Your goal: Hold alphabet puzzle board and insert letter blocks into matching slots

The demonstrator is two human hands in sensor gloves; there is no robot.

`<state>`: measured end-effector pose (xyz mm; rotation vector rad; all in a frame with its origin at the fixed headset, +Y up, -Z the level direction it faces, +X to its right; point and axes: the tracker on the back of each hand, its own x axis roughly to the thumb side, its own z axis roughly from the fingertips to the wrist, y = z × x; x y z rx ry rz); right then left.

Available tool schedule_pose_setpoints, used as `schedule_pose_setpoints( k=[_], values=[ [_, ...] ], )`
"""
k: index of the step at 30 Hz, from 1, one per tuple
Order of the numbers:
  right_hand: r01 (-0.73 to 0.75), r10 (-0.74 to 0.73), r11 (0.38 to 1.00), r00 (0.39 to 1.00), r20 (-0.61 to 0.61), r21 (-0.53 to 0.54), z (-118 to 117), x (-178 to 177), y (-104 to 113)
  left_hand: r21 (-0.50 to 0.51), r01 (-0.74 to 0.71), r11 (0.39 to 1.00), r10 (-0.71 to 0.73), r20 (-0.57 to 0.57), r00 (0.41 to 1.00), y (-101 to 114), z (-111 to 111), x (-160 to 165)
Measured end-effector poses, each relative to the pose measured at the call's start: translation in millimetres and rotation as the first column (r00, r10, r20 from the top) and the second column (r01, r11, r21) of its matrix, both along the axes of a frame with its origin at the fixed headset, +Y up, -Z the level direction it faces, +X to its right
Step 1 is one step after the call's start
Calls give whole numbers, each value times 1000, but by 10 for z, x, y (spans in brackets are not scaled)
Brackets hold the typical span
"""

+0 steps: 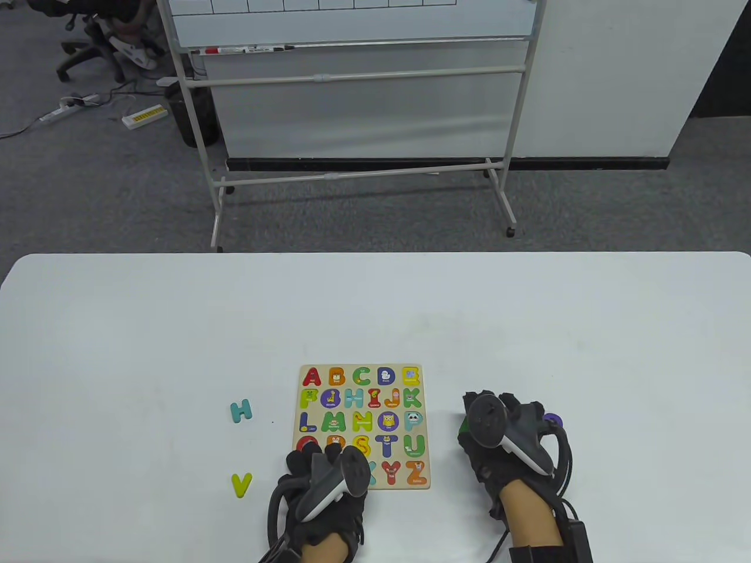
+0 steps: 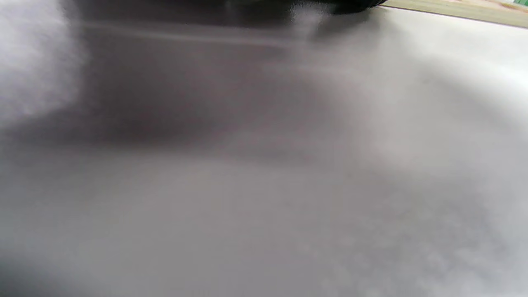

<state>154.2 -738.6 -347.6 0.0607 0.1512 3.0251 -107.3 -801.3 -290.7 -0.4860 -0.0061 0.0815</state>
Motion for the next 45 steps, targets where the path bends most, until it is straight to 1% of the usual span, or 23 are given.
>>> schedule_pose_setpoints(
  k=[5,7,9,13,15,20,25,29,32,34,38,42,44,45],
  values=[
    [-87,86,996,996,-17,-16,-98,-102,-142,-2,-8,1000,8,0,1000,1,0,3],
    [-160,160,987,987,-27,-16,-133,-146,-195,-5,-12,1000,12,-1,1000,-2,1,5],
    [-191,191,981,981,-35,-10,-150,-173,-224,-5,12,1000,-12,12,1000,-1,1,12],
    [-226,225,974,974,-25,0,-161,-204,-275,-9,8,1000,-8,9,1000,0,1,10],
    [-215,215,976,976,-23,24,-167,-211,-283,-9,12,1000,-12,10,1000,1,2,11],
    [-220,221,975,975,-17,33,-190,-251,-277,-15,-2,1000,2,6,1000,-2,2,8],
    [-194,195,981,981,-12,29,-248,-250,-266,-18,-10,1000,10,3,1000,-7,1,5],
    [-154,155,988,987,-37,29,-248,-233,-248,-21,-16,1000,16,4,1000,-8,-1,-1],
    [-124,130,988,990,-58,95,-234,-256,-185,-24,-19,1000,19,3,1000,-12,-2,2],
    [-70,82,989,992,-92,130,-259,-300,-123,-26,-15,1000,15,3,1000,-13,-3,3],
    [-7,34,987,986,-165,159,-377,-435,-60,-26,-17,1000,17,0,1000,-12,-1,2],
    [67,-33,987,973,-228,146,-519,-550,-103,-29,-8,1000,8,1,1000,-18,-2,15],
    [87,-48,984,969,-242,154,-577,-609,-123,-32,-19,999,19,-4,1000,-20,-3,11],
    [85,-47,986,967,-251,141,-614,-646,-133,-34,-22,999,22,-6,1000,-22,-2,11]
  ],
)
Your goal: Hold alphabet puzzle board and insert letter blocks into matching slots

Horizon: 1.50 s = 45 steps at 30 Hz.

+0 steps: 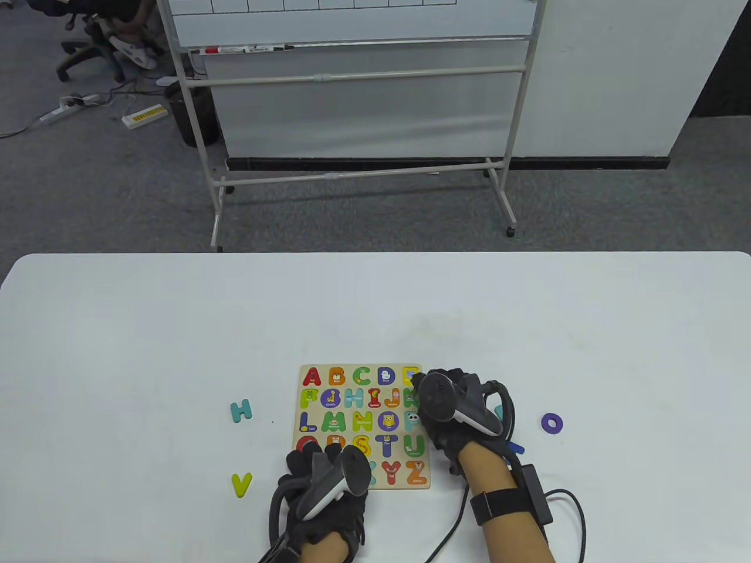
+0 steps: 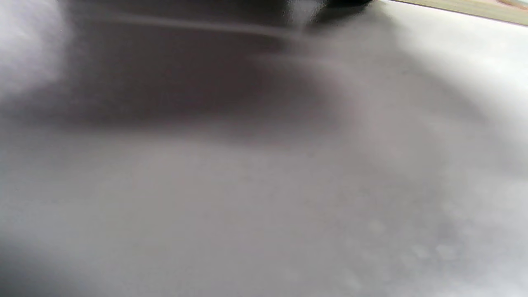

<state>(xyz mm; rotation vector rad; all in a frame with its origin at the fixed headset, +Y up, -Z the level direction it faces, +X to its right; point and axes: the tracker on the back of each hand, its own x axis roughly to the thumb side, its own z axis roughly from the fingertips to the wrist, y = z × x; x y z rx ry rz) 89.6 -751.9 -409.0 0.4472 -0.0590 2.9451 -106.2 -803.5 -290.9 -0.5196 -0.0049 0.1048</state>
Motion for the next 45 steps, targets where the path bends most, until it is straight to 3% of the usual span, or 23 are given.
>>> schedule_pose_setpoints(
  k=[15,31,36,40,45],
  values=[
    [-82,78,995,995,-58,-56,-211,-231,-118,-2,-9,1000,9,-7,1000,-10,0,-11],
    [-10,9,999,999,-35,-39,-215,-155,-157,-10,-17,1000,17,-8,1000,-18,-4,-4],
    [-12,8,995,999,-39,-97,-230,-118,-117,-12,-15,1000,15,-6,1000,-19,-3,-3],
    [42,-41,997,999,18,-58,-179,5,7,-15,-14,1000,14,-5,1000,-20,-4,-4],
    [31,-24,996,996,86,-82,-48,262,170,-14,-15,1000,15,-6,1000,-21,-4,-7]
  ],
)
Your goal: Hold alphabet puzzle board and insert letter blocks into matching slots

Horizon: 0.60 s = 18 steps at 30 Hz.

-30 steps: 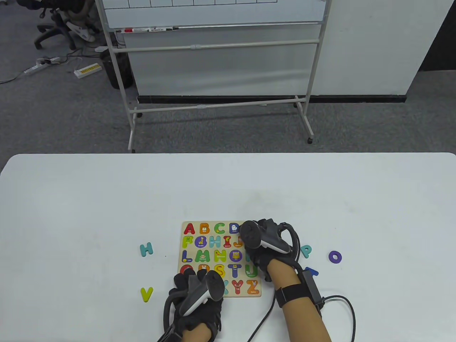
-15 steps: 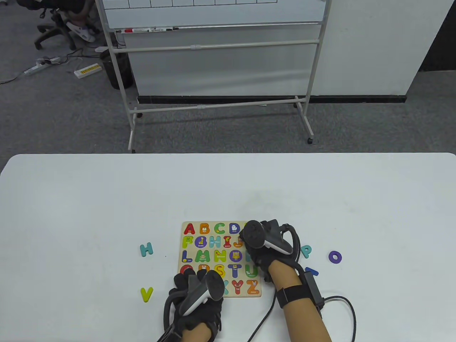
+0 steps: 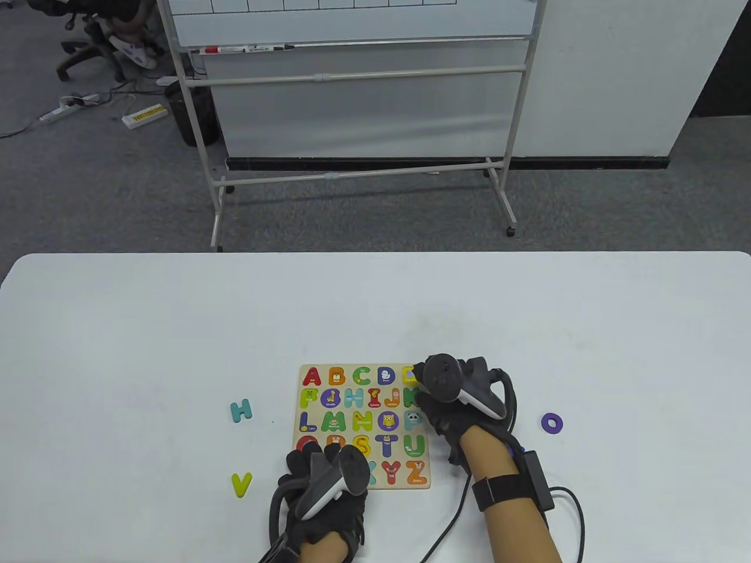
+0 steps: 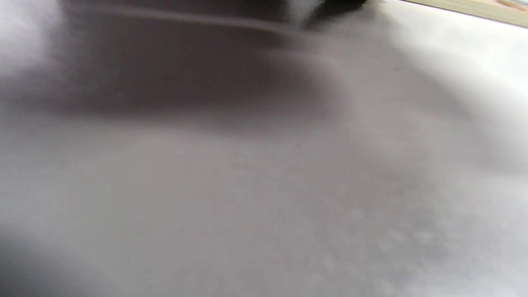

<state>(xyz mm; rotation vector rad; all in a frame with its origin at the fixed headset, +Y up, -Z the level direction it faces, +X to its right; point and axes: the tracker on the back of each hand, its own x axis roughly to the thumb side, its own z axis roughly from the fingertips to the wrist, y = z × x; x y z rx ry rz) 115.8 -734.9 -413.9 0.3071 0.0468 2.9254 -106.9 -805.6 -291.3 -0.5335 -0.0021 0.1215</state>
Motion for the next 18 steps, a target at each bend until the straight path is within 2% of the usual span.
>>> schedule_pose_setpoints(
  k=[5,10,18],
  values=[
    [-31,33,999,997,68,-32,177,328,75,-1,2,1000,-2,4,1000,0,-2,1],
    [-53,65,995,986,154,-84,343,583,17,6,9,1000,-9,7,1000,-2,-2,2],
    [-239,285,952,919,271,-191,506,740,-98,7,10,1000,-10,9,1000,-3,-3,3]
  ],
)
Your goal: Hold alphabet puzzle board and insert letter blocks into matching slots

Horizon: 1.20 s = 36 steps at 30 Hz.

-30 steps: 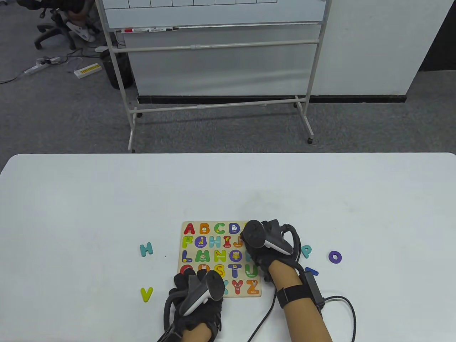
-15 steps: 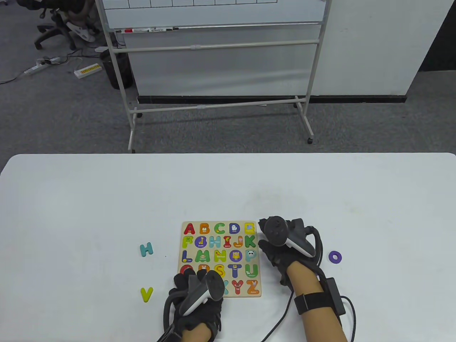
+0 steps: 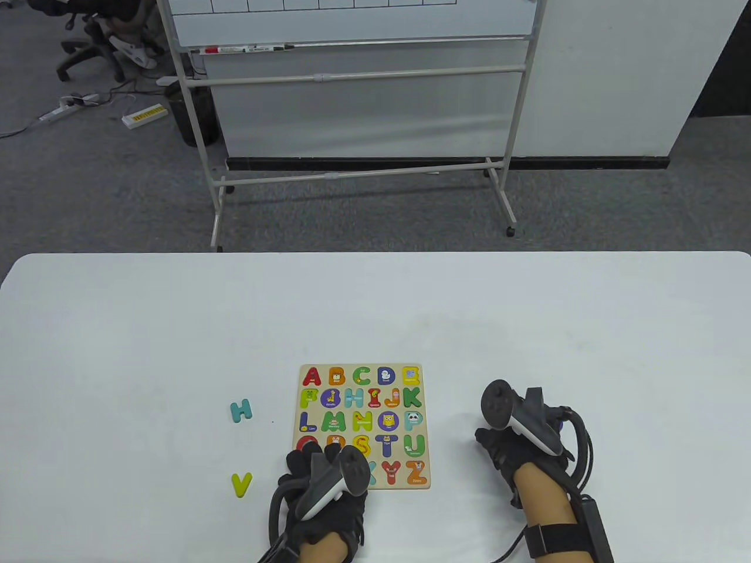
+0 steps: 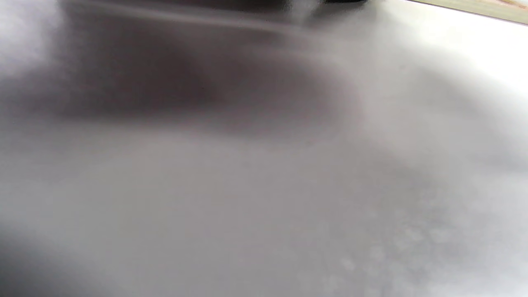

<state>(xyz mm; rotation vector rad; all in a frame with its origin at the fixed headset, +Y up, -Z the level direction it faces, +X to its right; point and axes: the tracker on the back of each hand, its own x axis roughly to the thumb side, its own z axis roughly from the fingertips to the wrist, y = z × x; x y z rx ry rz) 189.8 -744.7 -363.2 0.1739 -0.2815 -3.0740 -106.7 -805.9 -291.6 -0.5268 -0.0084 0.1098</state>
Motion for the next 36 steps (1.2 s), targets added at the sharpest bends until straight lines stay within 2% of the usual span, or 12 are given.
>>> schedule_pose_setpoints(
  k=[5,15,17,33,36],
  values=[
    [-79,79,997,996,33,-3,92,41,-51,2,4,1000,-4,2,1000,-1,0,1],
    [-93,95,995,992,84,-28,184,27,-194,3,8,1000,-8,6,1000,-2,5,2],
    [-112,112,994,990,88,-5,202,13,-202,3,8,1000,-8,7,1000,-2,5,4],
    [-95,93,995,991,94,21,261,-46,-244,-3,-5,1000,5,2,1000,-5,4,7],
    [-57,54,998,993,109,27,256,-18,-238,-3,-7,1000,7,1,1000,-6,6,7]
  ],
)
